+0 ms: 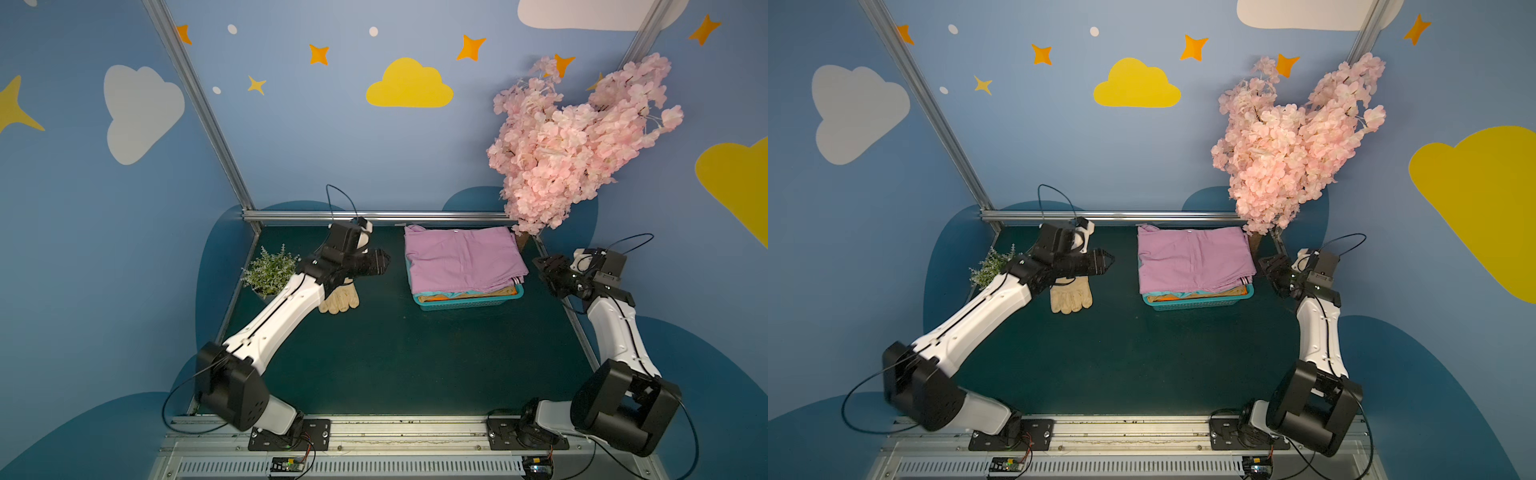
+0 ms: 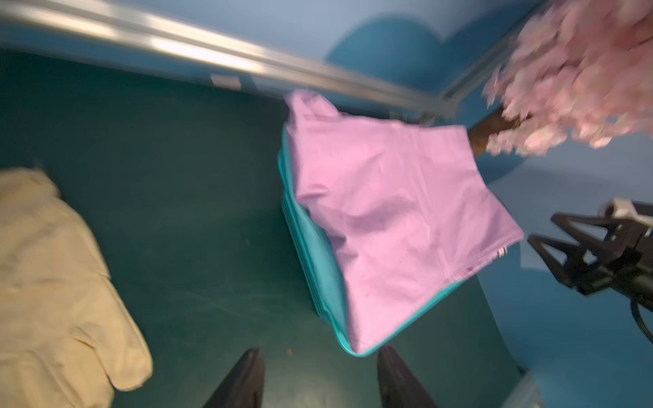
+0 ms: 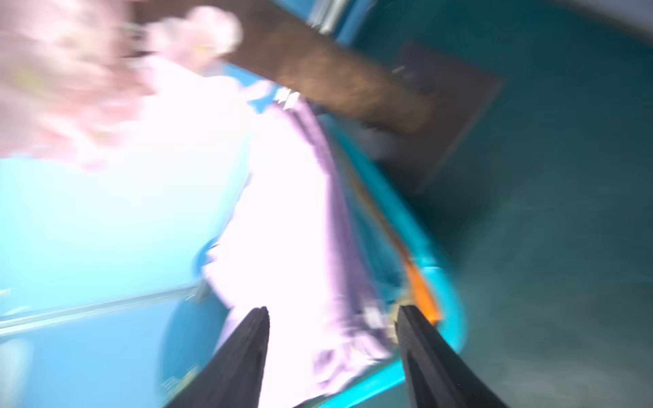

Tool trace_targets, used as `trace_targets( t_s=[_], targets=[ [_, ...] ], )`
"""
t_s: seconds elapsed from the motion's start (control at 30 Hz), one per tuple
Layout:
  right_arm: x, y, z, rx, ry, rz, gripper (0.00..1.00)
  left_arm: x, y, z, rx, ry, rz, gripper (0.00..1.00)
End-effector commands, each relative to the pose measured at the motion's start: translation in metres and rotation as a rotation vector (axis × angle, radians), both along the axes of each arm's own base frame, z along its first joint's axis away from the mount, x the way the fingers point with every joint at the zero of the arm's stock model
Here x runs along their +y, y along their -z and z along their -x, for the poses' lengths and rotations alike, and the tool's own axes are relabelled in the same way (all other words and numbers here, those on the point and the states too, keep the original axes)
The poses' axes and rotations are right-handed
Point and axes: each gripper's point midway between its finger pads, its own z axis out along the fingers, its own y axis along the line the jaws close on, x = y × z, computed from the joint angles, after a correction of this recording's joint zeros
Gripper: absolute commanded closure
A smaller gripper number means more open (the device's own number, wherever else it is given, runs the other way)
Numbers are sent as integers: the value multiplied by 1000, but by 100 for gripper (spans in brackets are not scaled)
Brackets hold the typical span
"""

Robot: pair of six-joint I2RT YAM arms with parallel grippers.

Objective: Put the folded long pants in the basket
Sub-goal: Reset both arms

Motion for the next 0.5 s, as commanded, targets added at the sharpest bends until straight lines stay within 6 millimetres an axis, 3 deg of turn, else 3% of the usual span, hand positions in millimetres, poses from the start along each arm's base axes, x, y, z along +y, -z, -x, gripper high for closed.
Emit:
trace_targets(
  t_s=[0.0, 0.1, 0.2, 0.33, 0.47],
  targets=[
    [-26, 32, 26, 62, 55, 326, 37, 61, 20, -5, -243, -200, -213, 34],
    [-29, 49, 42, 25, 74, 527, 37, 116, 60, 21, -201, -379, -372, 33],
    [-24, 66, 52, -13, 47, 702, 33, 144, 88, 36, -209, -437, -493, 32],
    [-20, 93, 52, -1, 34, 738, 29, 158, 104, 39, -280, -442, -597, 26],
    [-19, 111, 42, -11, 57, 736, 29, 158, 108, 31, -232, -387, -560, 25]
  ],
)
